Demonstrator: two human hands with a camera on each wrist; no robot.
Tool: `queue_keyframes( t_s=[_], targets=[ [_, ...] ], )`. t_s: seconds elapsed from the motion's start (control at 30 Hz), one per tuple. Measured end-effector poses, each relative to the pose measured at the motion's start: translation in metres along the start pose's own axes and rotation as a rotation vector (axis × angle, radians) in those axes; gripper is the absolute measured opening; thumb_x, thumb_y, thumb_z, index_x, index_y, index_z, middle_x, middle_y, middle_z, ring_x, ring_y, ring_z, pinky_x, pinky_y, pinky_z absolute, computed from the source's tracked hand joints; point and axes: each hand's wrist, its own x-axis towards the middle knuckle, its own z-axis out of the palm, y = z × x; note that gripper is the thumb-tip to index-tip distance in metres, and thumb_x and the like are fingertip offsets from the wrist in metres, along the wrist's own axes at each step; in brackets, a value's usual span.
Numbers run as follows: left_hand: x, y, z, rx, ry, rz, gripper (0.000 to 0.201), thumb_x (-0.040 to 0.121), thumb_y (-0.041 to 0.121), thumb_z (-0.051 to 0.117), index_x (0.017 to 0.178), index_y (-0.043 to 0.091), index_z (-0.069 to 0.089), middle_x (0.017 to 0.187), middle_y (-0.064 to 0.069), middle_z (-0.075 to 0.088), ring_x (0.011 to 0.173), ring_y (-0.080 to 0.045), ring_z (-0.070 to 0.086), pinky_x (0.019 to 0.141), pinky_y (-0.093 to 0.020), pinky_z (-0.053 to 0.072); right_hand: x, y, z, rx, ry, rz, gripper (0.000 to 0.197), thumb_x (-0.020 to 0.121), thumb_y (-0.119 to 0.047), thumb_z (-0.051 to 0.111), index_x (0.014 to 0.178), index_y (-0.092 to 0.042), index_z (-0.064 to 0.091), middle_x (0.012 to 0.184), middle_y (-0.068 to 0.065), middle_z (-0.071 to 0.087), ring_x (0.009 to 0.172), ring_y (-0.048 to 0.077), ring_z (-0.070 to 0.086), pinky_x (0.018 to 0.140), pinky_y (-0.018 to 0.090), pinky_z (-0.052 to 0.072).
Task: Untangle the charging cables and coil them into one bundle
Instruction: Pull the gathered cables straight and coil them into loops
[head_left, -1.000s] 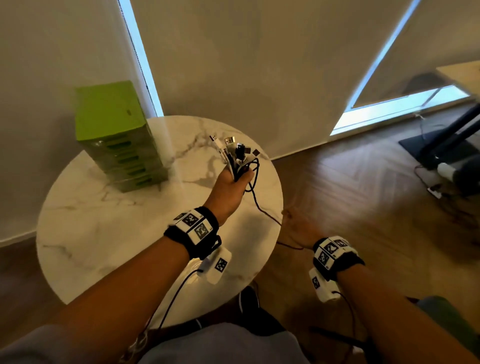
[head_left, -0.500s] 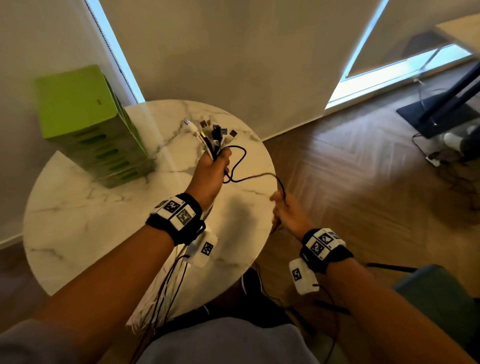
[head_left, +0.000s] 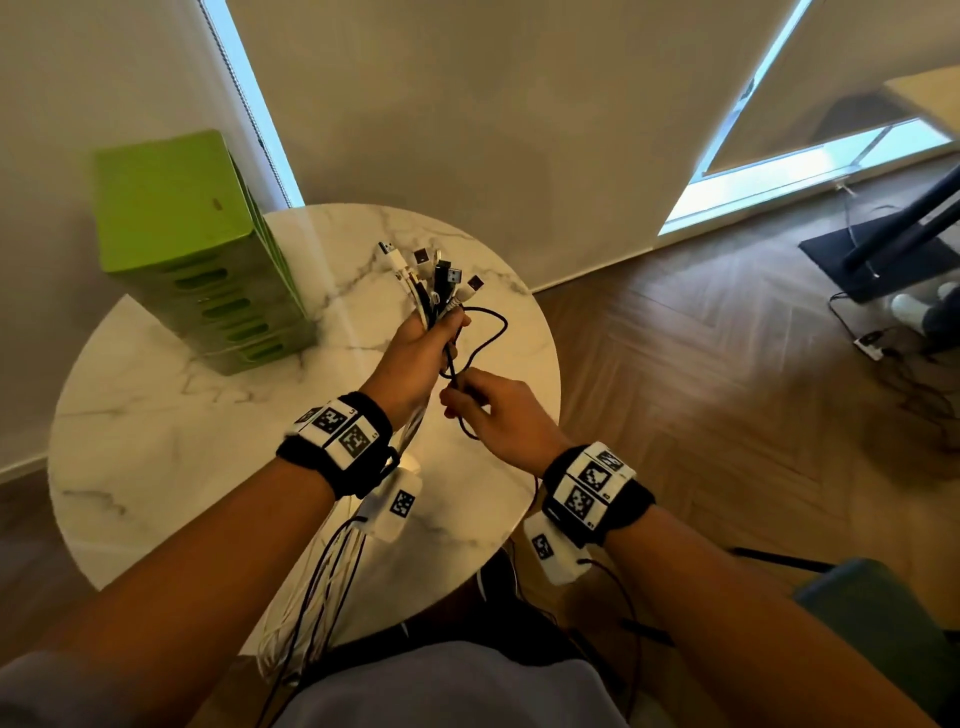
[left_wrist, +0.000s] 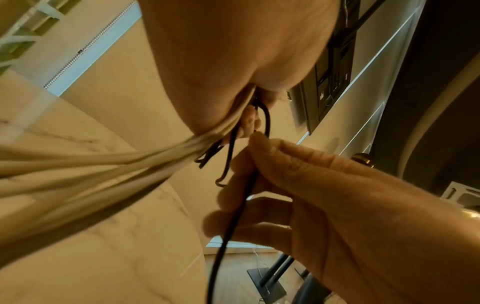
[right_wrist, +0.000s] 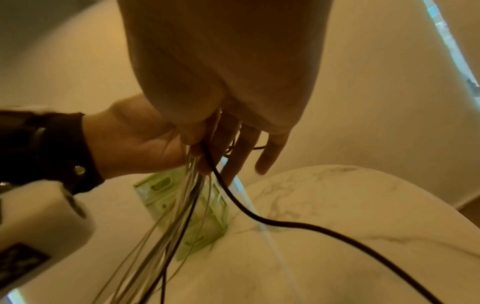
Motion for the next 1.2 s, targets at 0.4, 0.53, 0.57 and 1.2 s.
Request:
queue_keyframes(
  t_s=[0.4,0.53,0.57,1.2],
  targets=[
    [-0.001,0.021,-0.045,-0.218,0.113,0.067,0.018,0.106,0.023,0.049,0.092,0.021,0.06,0.081,-0.002,0.043,0.055,-0.007,0.031,0.053,-0.019,0.028,-0.008,0.086,-0.029,-0.34,-0.225,0.67,0.056,0.095,-0.017,0.057,0.146,-0.002,0.039,0.133,0.019,0.055,0.119,0.029,0.055,0.095,0.038,0.047],
    [-0.003,0.019,-0.044,-0.279,0.05,0.028,0.017,0.106,0.02,0.048,0.093,0.017,0.06,0.074,0.007,0.055,0.053,-0.008,0.033,0.053,-0.021,0.027,0.009,0.036,-0.004,-0.311,-0.141,0.209,0.089,0.086,-0.027,0.074,0.157,-0.016,0.021,0.162,0.007,0.026,0.149,0.025,0.025,0.121,0.037,0.024],
    [-0.004,0.019,-0.043,-0.29,0.038,0.017,0.017,0.106,0.019,0.048,0.093,0.015,0.06,0.071,0.009,0.057,0.053,-0.008,0.034,0.052,-0.021,0.028,0.013,0.019,0.003,-0.282,-0.162,0.134,0.088,0.087,-0.029,0.074,0.157,-0.018,0.022,0.162,0.005,0.028,0.148,0.022,0.026,0.121,0.035,0.023],
    [-0.009,0.029,-0.082,-0.281,0.099,0.072,0.023,0.107,0.024,0.045,0.091,0.013,0.056,0.064,0.01,0.046,0.052,-0.007,0.032,0.051,-0.02,0.026,0.04,0.028,-0.007,-0.313,-0.215,0.381,0.053,0.1,-0.022,0.053,0.149,-0.011,0.035,0.144,0.019,0.05,0.124,0.029,0.051,0.094,0.027,0.037]
  ],
)
